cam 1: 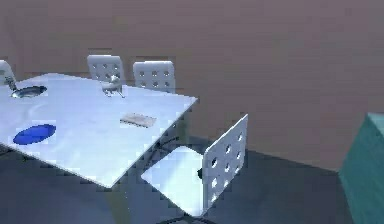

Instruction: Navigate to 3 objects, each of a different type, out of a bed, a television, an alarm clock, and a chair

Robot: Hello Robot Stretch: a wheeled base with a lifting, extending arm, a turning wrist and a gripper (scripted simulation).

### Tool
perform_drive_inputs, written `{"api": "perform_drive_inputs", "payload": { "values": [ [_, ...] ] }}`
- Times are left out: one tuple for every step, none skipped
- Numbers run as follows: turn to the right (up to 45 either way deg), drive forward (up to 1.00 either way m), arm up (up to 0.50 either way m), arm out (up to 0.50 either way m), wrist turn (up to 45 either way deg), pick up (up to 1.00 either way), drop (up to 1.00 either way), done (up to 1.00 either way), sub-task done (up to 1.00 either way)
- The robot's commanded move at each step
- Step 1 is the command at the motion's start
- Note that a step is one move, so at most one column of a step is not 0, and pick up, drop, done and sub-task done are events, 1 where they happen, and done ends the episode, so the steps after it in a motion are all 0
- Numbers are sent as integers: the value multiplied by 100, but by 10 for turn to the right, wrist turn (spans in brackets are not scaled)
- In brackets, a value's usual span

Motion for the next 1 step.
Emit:
{"api": "perform_drive_inputs", "payload": {
  "values": [
    [0, 0, 0, 0, 0, 0, 0, 0, 100]
  ]
}}
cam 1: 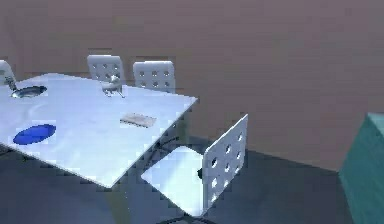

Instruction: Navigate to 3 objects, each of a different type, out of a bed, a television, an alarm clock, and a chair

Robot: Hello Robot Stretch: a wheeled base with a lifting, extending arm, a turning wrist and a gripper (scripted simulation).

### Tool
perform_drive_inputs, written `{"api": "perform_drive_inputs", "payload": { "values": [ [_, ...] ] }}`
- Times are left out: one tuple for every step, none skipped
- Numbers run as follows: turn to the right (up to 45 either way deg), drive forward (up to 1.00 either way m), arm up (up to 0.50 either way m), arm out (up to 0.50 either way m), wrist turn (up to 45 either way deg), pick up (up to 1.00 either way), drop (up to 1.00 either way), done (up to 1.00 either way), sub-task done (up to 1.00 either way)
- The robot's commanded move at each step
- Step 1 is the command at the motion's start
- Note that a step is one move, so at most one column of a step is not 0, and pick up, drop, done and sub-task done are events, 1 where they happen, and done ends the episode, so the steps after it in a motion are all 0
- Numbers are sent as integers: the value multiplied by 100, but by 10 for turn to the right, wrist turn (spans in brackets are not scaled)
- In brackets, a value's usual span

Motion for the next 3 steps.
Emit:
{"api": "perform_drive_inputs", "payload": {
  "values": [
    [450, 0, 0, 0, 0, 0, 0, 0, 0],
    [360, 0, 0, 0, 0, 0, 0, 0, 0],
    [0, 50, 0, 0, 0, 0, 0, 0, 0]
  ]
}}
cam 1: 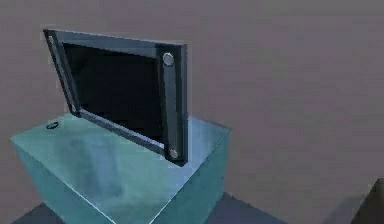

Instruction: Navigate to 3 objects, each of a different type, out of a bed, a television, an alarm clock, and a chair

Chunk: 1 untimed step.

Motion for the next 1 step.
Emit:
{"api": "perform_drive_inputs", "payload": {
  "values": [
    [-180, 0, 0, 0, 0, 0, 0, 0, 0]
  ]
}}
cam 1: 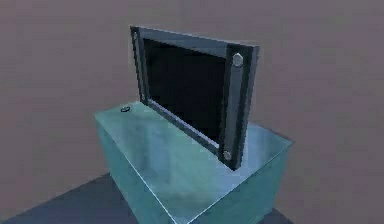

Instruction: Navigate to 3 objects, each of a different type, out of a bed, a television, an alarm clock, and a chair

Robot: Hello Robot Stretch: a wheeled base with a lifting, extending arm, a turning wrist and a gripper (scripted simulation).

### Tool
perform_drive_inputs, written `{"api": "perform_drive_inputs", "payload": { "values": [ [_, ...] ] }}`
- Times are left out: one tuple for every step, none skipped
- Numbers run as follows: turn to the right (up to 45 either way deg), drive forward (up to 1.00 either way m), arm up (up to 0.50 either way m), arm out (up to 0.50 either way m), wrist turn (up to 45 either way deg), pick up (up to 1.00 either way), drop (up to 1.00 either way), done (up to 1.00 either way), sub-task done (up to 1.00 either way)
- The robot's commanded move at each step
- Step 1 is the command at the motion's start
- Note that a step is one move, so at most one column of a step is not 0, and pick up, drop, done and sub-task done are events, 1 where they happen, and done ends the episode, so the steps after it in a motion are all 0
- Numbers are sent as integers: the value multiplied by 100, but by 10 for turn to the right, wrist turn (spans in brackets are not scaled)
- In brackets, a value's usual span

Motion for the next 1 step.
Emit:
{"api": "perform_drive_inputs", "payload": {
  "values": [
    [0, 0, 0, 0, 0, 0, 0, 100, 0]
  ]
}}
